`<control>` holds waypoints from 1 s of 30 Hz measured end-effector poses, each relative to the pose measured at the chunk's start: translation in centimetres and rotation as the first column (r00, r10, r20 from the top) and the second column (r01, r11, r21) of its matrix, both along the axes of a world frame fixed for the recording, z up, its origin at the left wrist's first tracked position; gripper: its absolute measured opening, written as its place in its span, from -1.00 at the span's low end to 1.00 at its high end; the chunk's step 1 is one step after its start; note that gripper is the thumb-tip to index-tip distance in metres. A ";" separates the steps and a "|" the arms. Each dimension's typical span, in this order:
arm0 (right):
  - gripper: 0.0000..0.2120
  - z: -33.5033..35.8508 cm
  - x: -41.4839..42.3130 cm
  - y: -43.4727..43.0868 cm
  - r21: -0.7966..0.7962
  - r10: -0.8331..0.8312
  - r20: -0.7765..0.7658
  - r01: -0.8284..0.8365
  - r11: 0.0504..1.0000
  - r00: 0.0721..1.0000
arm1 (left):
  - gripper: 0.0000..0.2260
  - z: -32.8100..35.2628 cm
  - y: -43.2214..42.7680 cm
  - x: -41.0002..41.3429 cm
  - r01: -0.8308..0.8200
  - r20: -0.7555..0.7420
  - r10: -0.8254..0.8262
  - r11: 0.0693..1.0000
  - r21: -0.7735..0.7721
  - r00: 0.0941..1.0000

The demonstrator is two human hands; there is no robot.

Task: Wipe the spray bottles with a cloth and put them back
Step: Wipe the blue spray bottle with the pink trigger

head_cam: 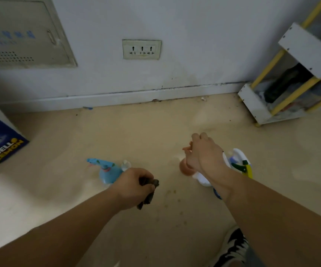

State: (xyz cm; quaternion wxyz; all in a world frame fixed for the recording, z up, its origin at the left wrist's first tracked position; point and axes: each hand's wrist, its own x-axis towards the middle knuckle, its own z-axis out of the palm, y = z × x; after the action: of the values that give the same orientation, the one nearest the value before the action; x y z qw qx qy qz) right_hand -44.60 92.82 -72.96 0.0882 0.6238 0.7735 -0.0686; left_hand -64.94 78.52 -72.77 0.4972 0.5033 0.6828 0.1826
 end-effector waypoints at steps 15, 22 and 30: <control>-0.82 3.5 -14.1 -8.9 -0.270 0.201 -0.334 -0.298 0.916 0.921 | -0.88 4.5 -9.1 -11.7 -0.375 -0.001 0.376 0.923 -0.083 0.927; -0.44 -3.0 -17.1 -9.6 -0.256 0.025 -0.399 -0.138 0.957 0.916 | -0.85 3.0 -9.0 -14.9 -0.459 -0.016 0.459 0.886 -0.072 0.888; -0.58 -5.4 -20.2 -7.5 -0.244 0.156 -0.408 -0.272 0.931 0.899 | -0.89 0.8 -7.7 -16.0 -0.525 -0.071 0.520 0.844 -0.106 0.851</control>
State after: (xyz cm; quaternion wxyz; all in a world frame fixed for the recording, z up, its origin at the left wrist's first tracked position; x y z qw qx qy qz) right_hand -64.76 85.34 -78.32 0.0351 0.4882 0.8212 -0.2933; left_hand -80.98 70.78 -71.98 0.4447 0.2706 0.8136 0.2590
